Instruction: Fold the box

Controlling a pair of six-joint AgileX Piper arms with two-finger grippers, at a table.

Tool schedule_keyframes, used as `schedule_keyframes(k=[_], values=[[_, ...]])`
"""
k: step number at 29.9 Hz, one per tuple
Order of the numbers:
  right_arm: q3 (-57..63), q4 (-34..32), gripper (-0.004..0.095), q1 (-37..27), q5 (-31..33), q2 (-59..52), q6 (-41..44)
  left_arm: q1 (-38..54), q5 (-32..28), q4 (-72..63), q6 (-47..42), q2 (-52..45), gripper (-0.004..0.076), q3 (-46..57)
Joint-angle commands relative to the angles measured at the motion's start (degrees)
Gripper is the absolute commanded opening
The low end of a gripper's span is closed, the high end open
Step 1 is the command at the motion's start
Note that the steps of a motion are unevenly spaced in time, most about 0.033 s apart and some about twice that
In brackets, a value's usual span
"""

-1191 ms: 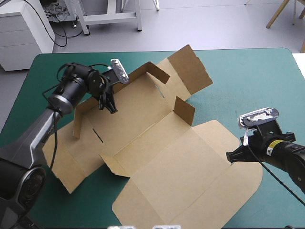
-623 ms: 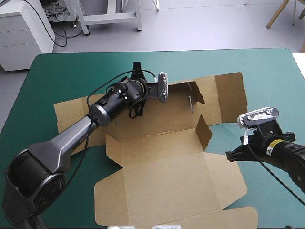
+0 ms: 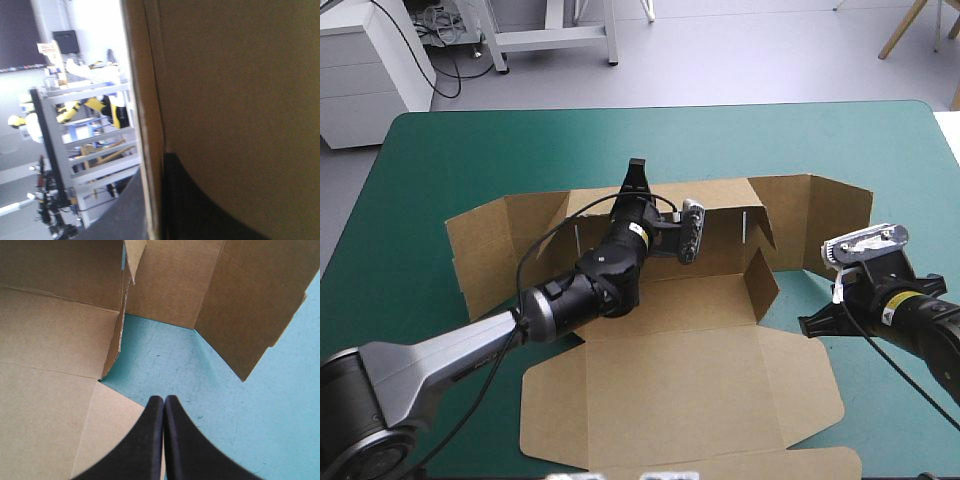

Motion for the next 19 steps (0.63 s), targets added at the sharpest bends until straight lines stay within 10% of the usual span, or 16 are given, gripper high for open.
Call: schedule_keyframes(k=[1, 13, 19], values=[[-1.63, -2.37, -0.0019, -0.42, -3.21, -0.56, 2.2, -2.59, -0.61, 19.41, -11.76, -5.42, -0.001, 4.13], [-1.63, -7.24, 0.0039, -0.42, -7.81, -0.56, 8.03, -9.74, 8.62, 31.09, -26.14, -6.49, -0.001, 12.84], [-1.74, -6.7, 0.0564, -0.42, -7.7, -0.56, 8.46, -9.97, 8.9, 31.22, -26.28, -6.49, -0.001, 12.93]])
